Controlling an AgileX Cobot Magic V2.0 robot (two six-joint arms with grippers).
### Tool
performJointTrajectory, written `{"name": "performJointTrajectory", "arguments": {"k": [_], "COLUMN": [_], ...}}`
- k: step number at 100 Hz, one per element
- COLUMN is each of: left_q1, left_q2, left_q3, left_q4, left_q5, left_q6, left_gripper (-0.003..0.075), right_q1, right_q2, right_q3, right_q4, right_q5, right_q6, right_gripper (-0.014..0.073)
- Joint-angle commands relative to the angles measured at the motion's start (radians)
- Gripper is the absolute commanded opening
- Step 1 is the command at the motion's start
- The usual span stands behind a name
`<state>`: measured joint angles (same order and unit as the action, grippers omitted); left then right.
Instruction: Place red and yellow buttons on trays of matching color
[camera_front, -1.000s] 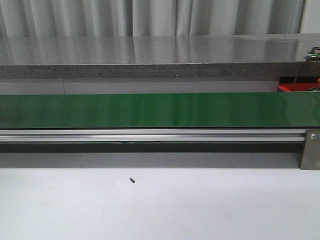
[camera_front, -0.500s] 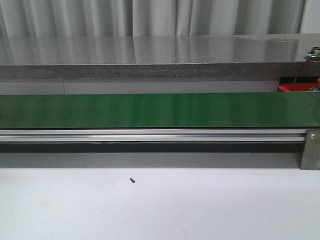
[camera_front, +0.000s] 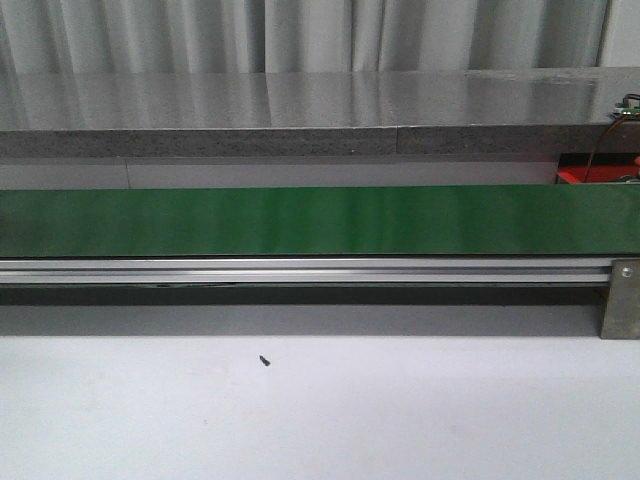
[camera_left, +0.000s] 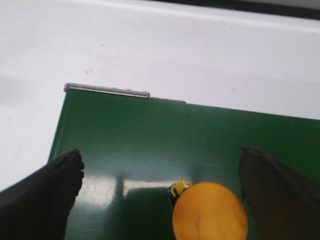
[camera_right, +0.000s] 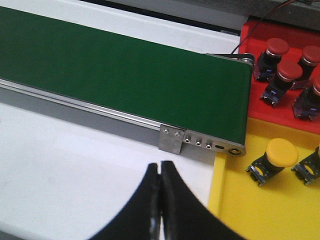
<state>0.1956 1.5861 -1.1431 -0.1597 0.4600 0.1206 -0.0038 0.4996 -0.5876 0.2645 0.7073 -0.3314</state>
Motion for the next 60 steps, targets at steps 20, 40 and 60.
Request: {"name": "performJointTrajectory", "arguments": {"k": [20,40,60], "left_q1": [0.034,0.142,0.253], "left_q2": [-0.124,-0.091,-0.006], "left_q3": [-0.054,-0.136,-0.218], "left_q4": [0.018,0.024,0.036], "left_q5": [-0.114,-0.109,-0.109], "left_q6": [-0.001,-0.001,-0.001], "left_gripper": [0.0624,0.0624,0.0624], "right_q1": [-0.001,-0.001,-0.001], "right_q2": [0.002,0.002,0.002], "right_q3": [-0.025,-0.025,-0.025], "right_q4": [0.013,0.013,0.013], "right_q5": [-0.062,-0.062,-0.062], "right_q6": [-0.007,-0.007,-0.007], "right_gripper": [-0.0068,-0.0068,-0.0068]}}
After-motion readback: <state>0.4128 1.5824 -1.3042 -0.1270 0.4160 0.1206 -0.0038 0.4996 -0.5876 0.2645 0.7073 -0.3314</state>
